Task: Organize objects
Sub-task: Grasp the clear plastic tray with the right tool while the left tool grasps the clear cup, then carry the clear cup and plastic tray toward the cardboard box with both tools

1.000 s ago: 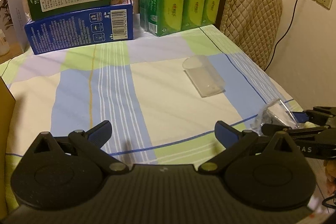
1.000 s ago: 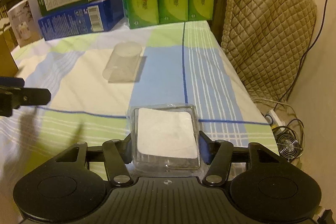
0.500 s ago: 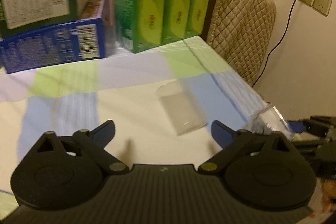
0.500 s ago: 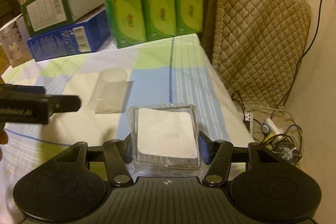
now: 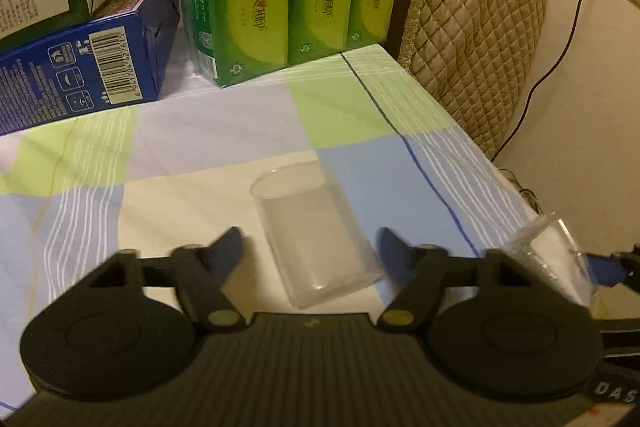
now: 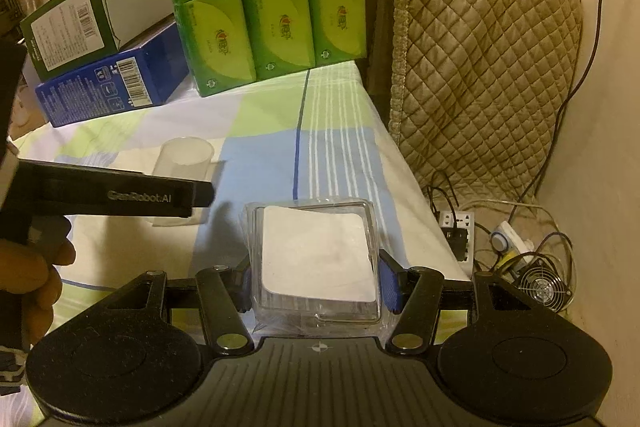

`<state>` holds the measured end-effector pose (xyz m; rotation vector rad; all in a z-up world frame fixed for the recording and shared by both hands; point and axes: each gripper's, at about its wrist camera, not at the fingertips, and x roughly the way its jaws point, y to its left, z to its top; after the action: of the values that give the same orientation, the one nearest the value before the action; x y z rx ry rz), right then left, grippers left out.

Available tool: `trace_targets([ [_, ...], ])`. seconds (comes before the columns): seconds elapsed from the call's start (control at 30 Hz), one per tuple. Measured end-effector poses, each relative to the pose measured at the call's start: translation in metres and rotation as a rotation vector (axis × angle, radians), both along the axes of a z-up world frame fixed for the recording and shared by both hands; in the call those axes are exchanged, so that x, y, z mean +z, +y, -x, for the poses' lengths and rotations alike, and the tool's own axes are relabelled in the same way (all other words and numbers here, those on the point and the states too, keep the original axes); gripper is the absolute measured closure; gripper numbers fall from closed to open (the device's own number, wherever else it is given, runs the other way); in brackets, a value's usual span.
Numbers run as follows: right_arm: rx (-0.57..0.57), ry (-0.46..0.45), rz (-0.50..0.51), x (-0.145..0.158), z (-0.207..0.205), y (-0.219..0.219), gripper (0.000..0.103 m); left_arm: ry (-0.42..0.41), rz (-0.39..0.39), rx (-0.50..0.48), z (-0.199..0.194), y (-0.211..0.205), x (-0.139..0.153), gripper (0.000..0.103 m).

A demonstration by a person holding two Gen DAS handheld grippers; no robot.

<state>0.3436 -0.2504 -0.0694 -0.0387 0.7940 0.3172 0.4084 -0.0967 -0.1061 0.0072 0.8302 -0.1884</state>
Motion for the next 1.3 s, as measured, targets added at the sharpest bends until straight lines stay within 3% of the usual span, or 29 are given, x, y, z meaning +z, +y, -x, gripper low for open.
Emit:
trace_targets([
  [0.07,0.001,0.002,-0.003,0.001,0.002,0.0,0.048,0.004,-0.009,-0.01,0.003,0.001,0.0,0.052],
  [0.27,-0.003,0.016,-0.022,0.009,0.016,0.0,0.048,-0.009,-0.057,-0.045,0.037,0.014,0.009,0.053],
  [0.63,0.092,0.071,-0.052,0.018,0.105,0.025,0.048,0.032,-0.057,-0.022,0.179,0.085,0.02,0.054],
  [0.7,0.102,0.082,-0.053,0.015,0.121,0.03,0.048,0.042,-0.048,-0.024,0.196,0.093,0.019,0.052],
  [0.77,0.107,0.09,-0.051,0.012,0.133,0.034,0.048,0.038,-0.07,-0.041,0.207,0.095,0.021,0.04],
  [0.8,0.106,0.094,-0.054,0.01,0.137,0.035,0.048,0.028,-0.079,-0.047,0.21,0.095,0.022,0.036],
  [1.17,0.095,0.109,-0.062,0.002,0.145,0.041,0.048,0.027,-0.036,-0.002,0.199,0.099,0.014,0.036],
  [1.3,0.091,0.107,-0.063,0.002,0.141,0.041,0.048,0.013,-0.054,0.004,0.195,0.095,0.012,0.047],
])
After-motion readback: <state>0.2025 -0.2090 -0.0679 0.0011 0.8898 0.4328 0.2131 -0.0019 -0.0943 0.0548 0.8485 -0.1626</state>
